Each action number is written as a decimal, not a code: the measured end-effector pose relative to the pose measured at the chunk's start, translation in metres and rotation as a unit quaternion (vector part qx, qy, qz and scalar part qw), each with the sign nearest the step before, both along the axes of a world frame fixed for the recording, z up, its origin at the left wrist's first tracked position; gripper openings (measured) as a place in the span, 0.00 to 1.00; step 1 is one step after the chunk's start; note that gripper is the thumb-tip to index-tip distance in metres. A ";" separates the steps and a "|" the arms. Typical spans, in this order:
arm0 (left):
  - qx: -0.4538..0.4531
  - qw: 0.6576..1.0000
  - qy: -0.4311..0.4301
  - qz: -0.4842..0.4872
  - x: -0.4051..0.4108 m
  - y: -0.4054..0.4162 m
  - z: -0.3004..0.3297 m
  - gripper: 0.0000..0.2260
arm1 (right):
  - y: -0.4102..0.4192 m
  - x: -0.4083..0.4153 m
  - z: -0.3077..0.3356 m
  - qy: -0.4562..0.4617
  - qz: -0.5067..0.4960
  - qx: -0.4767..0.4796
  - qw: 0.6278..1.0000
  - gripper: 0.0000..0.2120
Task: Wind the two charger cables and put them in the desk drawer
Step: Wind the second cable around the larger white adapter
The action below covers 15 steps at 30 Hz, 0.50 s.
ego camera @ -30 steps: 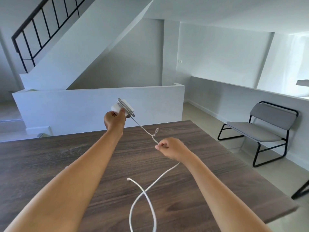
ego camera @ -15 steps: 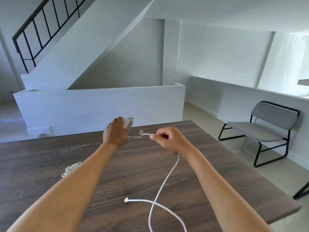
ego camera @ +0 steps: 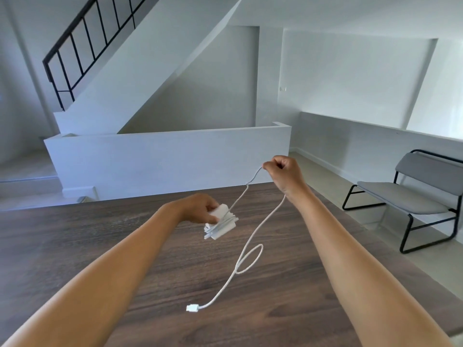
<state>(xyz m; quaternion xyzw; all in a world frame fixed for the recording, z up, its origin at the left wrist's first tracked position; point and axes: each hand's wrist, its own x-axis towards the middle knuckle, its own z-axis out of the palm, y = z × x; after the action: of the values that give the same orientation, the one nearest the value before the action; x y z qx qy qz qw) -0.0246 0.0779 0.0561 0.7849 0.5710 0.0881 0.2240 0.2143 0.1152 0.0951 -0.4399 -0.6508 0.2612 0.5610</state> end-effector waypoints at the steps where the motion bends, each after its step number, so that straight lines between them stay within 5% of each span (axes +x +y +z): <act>1: -0.054 0.996 -0.069 -0.003 0.000 -0.002 0.003 0.09 | 0.004 0.003 -0.002 0.001 -0.011 -0.007 1.000 0.23; 4: -0.170 0.961 -0.215 -0.019 -0.001 -0.010 0.015 0.15 | 0.017 0.015 -0.013 0.001 -0.031 -0.044 0.999 0.21; 9: -0.267 0.900 -0.340 -0.061 -0.002 -0.013 0.023 0.34 | 0.020 0.019 -0.029 0.032 -0.030 -0.107 0.993 0.21; 15: -0.224 0.855 -0.466 -0.049 0.003 -0.017 0.021 0.27 | 0.017 0.015 -0.048 0.088 0.009 -0.205 0.975 0.12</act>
<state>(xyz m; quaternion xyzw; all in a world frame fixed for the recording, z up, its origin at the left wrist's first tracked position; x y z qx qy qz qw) -0.0212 0.0606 0.0767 0.6073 0.3653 0.3016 0.6378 0.2298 0.1324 0.0474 -0.5148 -0.5359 0.4317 0.5113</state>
